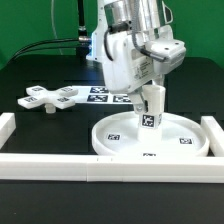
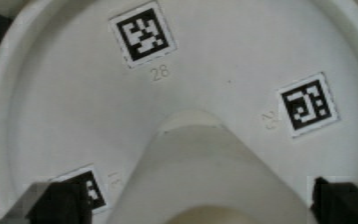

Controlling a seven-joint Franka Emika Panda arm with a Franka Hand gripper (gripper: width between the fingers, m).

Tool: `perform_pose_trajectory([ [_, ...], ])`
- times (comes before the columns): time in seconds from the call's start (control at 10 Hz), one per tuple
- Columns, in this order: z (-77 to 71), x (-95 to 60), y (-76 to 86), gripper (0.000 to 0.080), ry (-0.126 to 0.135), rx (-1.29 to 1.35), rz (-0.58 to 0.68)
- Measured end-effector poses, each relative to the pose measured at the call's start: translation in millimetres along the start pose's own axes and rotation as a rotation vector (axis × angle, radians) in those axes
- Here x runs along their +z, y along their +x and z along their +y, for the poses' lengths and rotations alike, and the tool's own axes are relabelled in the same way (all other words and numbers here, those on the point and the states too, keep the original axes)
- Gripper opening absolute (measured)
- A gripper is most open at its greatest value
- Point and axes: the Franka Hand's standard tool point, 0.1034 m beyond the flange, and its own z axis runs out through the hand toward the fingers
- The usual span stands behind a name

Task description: Assemble round table

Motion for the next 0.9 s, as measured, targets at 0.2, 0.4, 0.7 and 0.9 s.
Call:
perform_pose_trajectory([
  [0.2,-0.8,0.2,-1.4,0.0646,0.001,-0.145,0.002],
  [0.4,-0.7,0.4,-1.4,0.0649,0.001,-0.281,0.002],
  [0.7,-0.6,0.5,-0.5,0.0649,-0.008,-0.569,0.013],
  [0.9,0.8,0.7,-1.5,0.0649,-0.034,-0.871,0.027],
])
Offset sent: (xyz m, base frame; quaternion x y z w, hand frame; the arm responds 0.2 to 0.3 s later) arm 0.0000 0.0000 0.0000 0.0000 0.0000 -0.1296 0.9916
